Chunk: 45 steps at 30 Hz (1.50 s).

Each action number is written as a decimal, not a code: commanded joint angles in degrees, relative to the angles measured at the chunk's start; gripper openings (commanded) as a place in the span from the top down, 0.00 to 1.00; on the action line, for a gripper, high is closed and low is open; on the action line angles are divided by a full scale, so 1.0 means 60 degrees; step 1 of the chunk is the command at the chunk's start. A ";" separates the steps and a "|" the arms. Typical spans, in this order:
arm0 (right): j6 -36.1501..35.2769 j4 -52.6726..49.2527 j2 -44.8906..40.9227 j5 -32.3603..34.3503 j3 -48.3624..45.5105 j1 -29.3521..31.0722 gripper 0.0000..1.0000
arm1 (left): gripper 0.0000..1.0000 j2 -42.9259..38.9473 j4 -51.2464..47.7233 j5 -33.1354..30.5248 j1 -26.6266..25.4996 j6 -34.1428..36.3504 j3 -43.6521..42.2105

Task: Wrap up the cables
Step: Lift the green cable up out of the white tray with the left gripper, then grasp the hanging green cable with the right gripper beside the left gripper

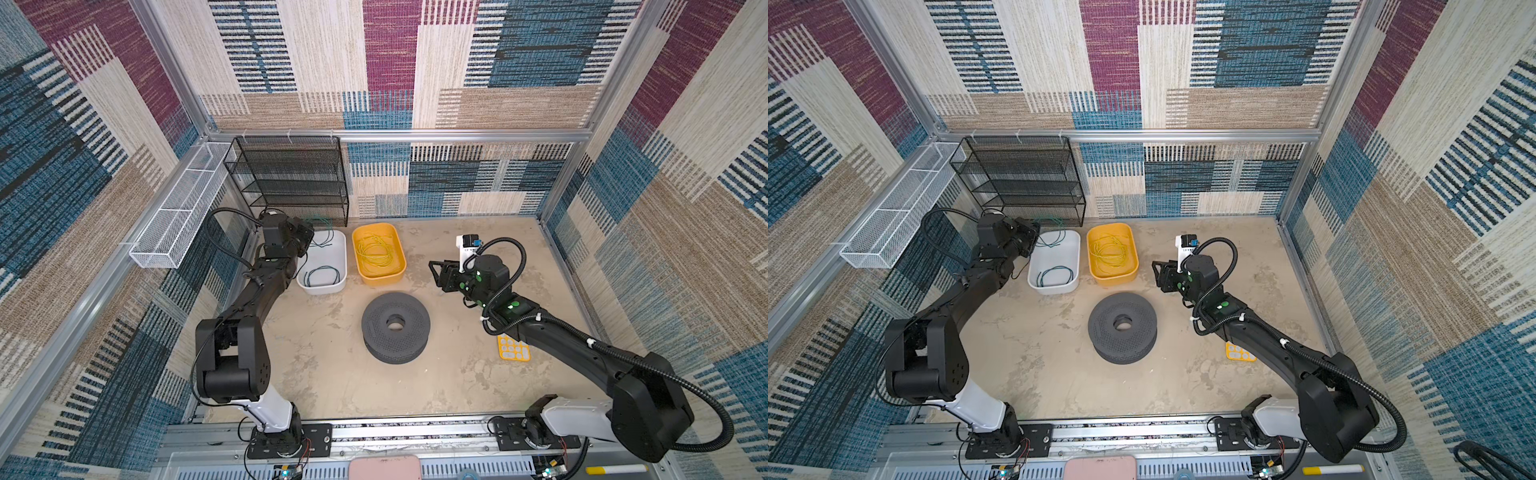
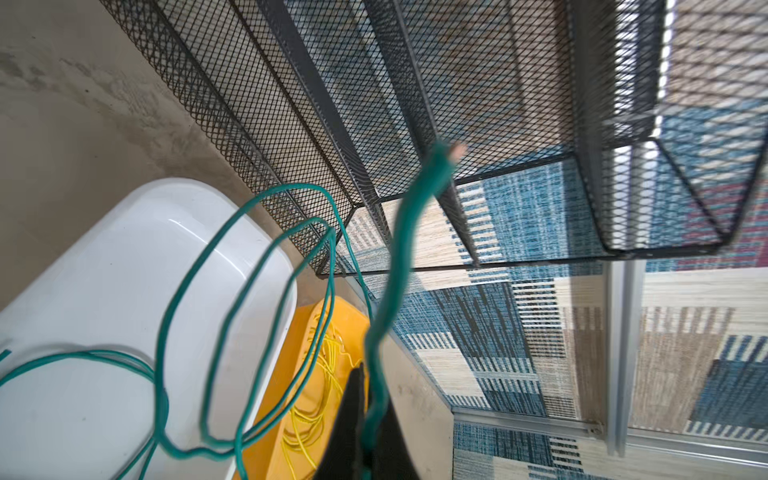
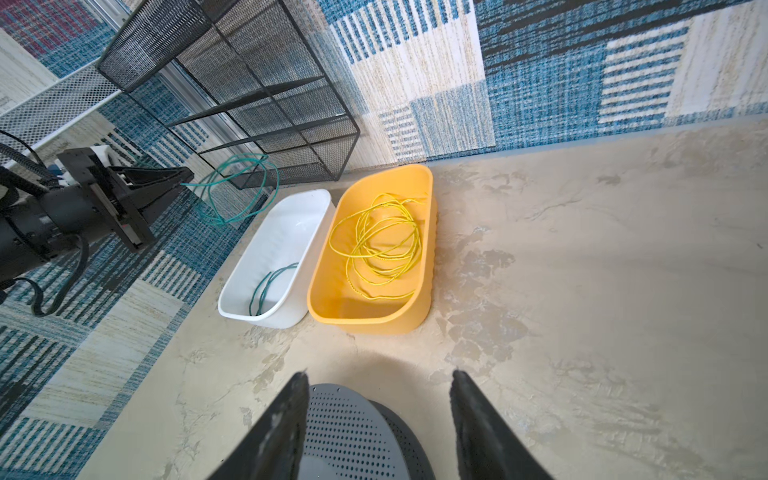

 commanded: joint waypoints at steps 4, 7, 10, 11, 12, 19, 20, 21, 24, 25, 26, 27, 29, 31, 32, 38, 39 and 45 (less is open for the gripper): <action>0.0182 0.0252 -0.0163 -0.0567 -0.0073 -0.0008 0.43 | 1.00 -0.1134 -0.0244 0.1081 0.0021 0.0324 -0.0829; 0.0046 0.0259 -0.0224 -0.1164 -0.0088 -0.0008 0.43 | 1.00 -0.1415 0.0234 0.2715 0.0007 0.0477 -0.1149; 0.0014 0.0233 -0.0230 -0.1920 -0.0092 -0.0008 0.42 | 1.00 -0.1816 0.0766 0.4091 -0.0078 0.0647 -0.1540; 0.0012 0.0285 -0.0233 -0.2217 -0.0152 -0.0008 0.42 | 1.00 -0.1941 0.0939 0.4455 -0.0137 0.0797 -0.1658; 0.0033 0.0339 -0.0206 -0.2522 -0.0170 -0.0022 0.41 | 1.00 -0.2076 0.0977 0.4884 -0.0173 0.0975 -0.1737; 0.1186 0.2388 -0.0017 -0.4604 -0.0933 -0.0110 0.37 | 1.00 -0.3170 0.3881 0.6437 -0.0747 0.0620 -0.3337; 0.1499 0.2975 0.0033 -0.4853 -0.1141 -0.0110 0.37 | 1.00 -0.3226 0.4482 0.6430 -0.0868 0.0248 -0.3615; 0.1858 0.3632 0.0030 -0.4935 -0.1345 -0.0110 0.37 | 1.00 -0.3223 0.5153 0.6422 -0.0960 -0.0086 -0.3819; 0.2701 0.5238 0.0007 -0.5216 -0.1717 -0.0109 0.36 | 1.00 -0.3252 0.6320 0.6437 -0.1041 -0.0856 -0.4300; 0.2850 0.5479 0.0057 -0.5272 -0.1718 -0.0108 0.36 | 1.00 -0.3275 0.6624 0.6325 -0.1054 -0.1072 -0.4465; 0.2981 0.5624 0.0165 -0.5330 -0.1659 -0.0110 0.36 | 1.00 -0.3279 0.6954 0.6307 -0.1091 -0.1232 -0.4597; 0.3035 0.5668 0.0307 -0.5339 -0.1562 -0.0106 0.36 | 1.00 -0.3293 0.7022 0.6356 -0.1113 -0.1301 -0.4626; 0.3120 0.5806 0.0582 -0.5346 -0.1432 -0.0110 0.36 | 1.00 -0.3332 0.7132 0.6401 -0.1221 -0.1345 -0.4705; 0.3249 0.5891 0.0886 -0.5305 -0.1238 -0.0110 0.36 | 1.00 -0.3465 0.6989 0.6319 -0.1324 -0.1361 -0.4801; 0.3292 0.5911 0.1068 -0.5298 -0.1062 -0.0097 0.37 | 1.00 -0.3560 0.7052 0.6297 -0.1372 -0.1346 -0.4865; 0.3408 0.5628 0.2031 -0.5097 0.0029 -0.0082 0.39 | 1.00 -0.4201 0.6698 0.6274 -0.1610 -0.1272 -0.5060; 0.3456 0.5695 0.2183 -0.5144 0.0160 -0.0081 0.40 | 1.00 -0.4299 0.6594 0.6285 -0.1652 -0.1237 -0.5076; 0.3909 0.5958 0.2881 -0.5282 0.0587 -0.0081 0.55 | 1.00 -0.4780 0.5974 0.6325 -0.1773 -0.0995 -0.5082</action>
